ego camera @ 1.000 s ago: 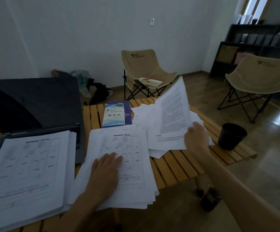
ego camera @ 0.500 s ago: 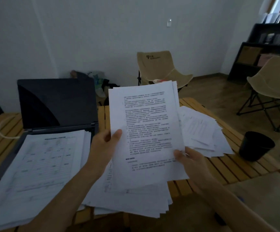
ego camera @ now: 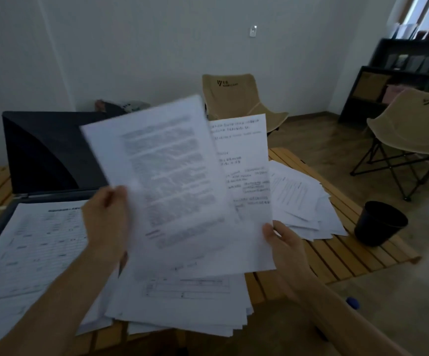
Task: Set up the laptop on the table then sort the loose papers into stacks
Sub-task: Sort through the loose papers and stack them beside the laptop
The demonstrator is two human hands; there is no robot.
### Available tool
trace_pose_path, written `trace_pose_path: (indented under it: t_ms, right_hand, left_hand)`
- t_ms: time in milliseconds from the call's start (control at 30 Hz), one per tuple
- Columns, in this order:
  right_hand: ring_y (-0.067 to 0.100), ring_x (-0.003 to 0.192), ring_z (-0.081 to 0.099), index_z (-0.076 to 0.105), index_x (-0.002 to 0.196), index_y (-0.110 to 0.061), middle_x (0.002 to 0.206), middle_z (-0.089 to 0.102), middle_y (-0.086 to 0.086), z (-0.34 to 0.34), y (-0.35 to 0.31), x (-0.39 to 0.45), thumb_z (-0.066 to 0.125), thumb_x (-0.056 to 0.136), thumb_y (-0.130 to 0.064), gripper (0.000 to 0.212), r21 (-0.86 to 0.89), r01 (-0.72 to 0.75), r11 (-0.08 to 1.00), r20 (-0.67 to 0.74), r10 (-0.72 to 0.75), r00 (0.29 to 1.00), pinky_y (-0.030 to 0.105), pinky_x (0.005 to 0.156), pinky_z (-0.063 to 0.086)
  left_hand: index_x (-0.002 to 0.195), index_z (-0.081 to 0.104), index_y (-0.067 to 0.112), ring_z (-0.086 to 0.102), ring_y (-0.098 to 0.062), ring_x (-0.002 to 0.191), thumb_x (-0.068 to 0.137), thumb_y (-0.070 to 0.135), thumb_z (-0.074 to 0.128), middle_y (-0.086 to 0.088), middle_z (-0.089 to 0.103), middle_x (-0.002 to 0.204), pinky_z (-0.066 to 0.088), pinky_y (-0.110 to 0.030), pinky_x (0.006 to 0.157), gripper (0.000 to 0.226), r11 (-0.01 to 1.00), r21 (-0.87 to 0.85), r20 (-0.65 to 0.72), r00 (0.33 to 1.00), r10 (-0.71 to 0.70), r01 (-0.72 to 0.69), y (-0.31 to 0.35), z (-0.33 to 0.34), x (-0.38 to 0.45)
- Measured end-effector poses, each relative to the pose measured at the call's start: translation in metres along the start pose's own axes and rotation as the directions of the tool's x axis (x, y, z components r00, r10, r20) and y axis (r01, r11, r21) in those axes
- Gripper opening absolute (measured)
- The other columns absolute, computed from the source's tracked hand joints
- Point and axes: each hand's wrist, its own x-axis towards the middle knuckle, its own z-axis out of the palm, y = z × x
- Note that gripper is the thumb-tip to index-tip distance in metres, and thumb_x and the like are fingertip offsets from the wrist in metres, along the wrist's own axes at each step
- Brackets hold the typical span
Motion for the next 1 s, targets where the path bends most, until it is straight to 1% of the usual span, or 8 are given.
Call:
trace_pose_path:
  t_ms: [67,200,433,600,733,867,933,1000]
  right_hand:
    - [0.022,0.099,0.071,0.071,0.111,-0.016,0.104,0.076,-0.002,-0.003,-0.001,0.002,0.048,0.104,-0.022,0.025,0.039,-0.024,0.999,-0.03,0.026,0.999,0.037,0.081,0.061]
    - [0.031,0.103,0.068,0.071,0.109,-0.014,0.105,0.075,0.003,-0.005,-0.001,0.005,0.049,0.104,-0.023,0.024,0.067,-0.062,0.996,-0.045,0.065,0.997,0.052,0.091,0.057]
    - [0.022,0.088,0.073,0.073,0.106,-0.013,0.098,0.077,0.002,-0.003,0.003,0.001,0.051,0.103,-0.023,0.025,0.045,-0.068,0.997,-0.022,0.069,0.997,0.033,0.07,0.059]
    - [0.028,0.094,0.073,0.072,0.102,-0.006,0.1,0.077,0.007,-0.002,0.007,0.003,0.055,0.101,-0.026,0.027,0.015,-0.127,0.992,-0.012,0.127,0.992,0.047,0.084,0.06]
    - [0.025,0.082,0.075,0.071,0.094,-0.002,0.088,0.078,0.008,0.0,0.008,0.0,0.056,0.101,-0.024,0.028,-0.092,-0.211,0.973,0.028,0.214,0.976,0.041,0.074,0.06]
    - [0.027,0.085,0.071,0.069,0.096,-0.009,0.092,0.075,0.011,-0.001,0.015,0.006,0.051,0.102,-0.039,0.035,-0.205,-0.399,0.894,-0.057,0.396,0.917,0.044,0.079,0.059]
    - [0.02,0.079,0.073,0.068,0.099,-0.014,0.092,0.076,0.005,0.0,0.013,0.007,0.053,0.101,-0.039,0.029,-0.267,-0.362,0.893,-0.014,0.372,0.928,0.033,0.065,0.059]
    - [0.013,0.073,0.072,0.065,0.102,-0.013,0.094,0.075,0.002,0.0,0.014,0.007,0.063,0.097,-0.026,0.014,-0.385,-0.293,0.875,0.03,0.329,0.944,0.023,0.052,0.055]
  left_hand:
    - [0.062,0.052,0.018,0.037,-0.013,0.056,0.089,0.021,0.064,-0.006,0.043,0.062,0.033,-0.028,0.057,0.03,0.969,-0.178,-0.012,0.984,-0.178,0.173,-0.002,-0.016,0.02]
    - [0.084,0.059,0.013,0.049,-0.013,0.062,0.09,0.019,0.064,-0.003,0.052,0.07,0.044,-0.025,0.063,0.009,0.949,-0.178,0.037,0.966,-0.258,0.26,-0.006,-0.033,0.027]
    - [0.071,0.062,0.01,0.052,-0.019,0.071,0.09,0.029,0.068,-0.01,0.056,0.075,0.044,-0.037,0.075,0.027,0.935,-0.143,0.156,0.94,-0.302,0.324,-0.019,-0.017,0.026]
    - [0.086,0.06,-0.009,0.055,-0.028,0.075,0.089,0.039,0.067,-0.022,0.059,0.08,0.05,-0.044,0.07,0.049,0.941,0.044,0.351,0.877,-0.329,0.335,-0.034,-0.003,0.003]
    - [0.084,0.064,0.008,0.064,-0.024,0.079,0.093,0.03,0.063,-0.006,0.068,0.084,0.052,-0.031,0.068,0.024,0.948,0.133,0.378,0.869,-0.318,0.289,-0.034,0.009,-0.019]
    - [0.1,0.068,0.002,0.07,-0.03,0.085,0.093,0.025,0.065,-0.013,0.072,0.093,0.06,-0.044,0.076,0.024,0.933,0.205,0.412,0.838,-0.357,0.296,-0.041,0.011,-0.035]
    - [0.1,0.067,0.001,0.071,-0.029,0.084,0.09,0.025,0.069,-0.013,0.073,0.095,0.06,-0.044,0.075,0.026,0.932,0.218,0.444,0.821,-0.359,0.29,-0.043,0.013,-0.039]
    - [0.098,0.068,0.009,0.072,-0.023,0.082,0.088,0.024,0.071,-0.006,0.073,0.094,0.059,-0.034,0.066,0.019,0.943,0.191,0.471,0.818,-0.331,0.272,-0.039,0.017,-0.043]
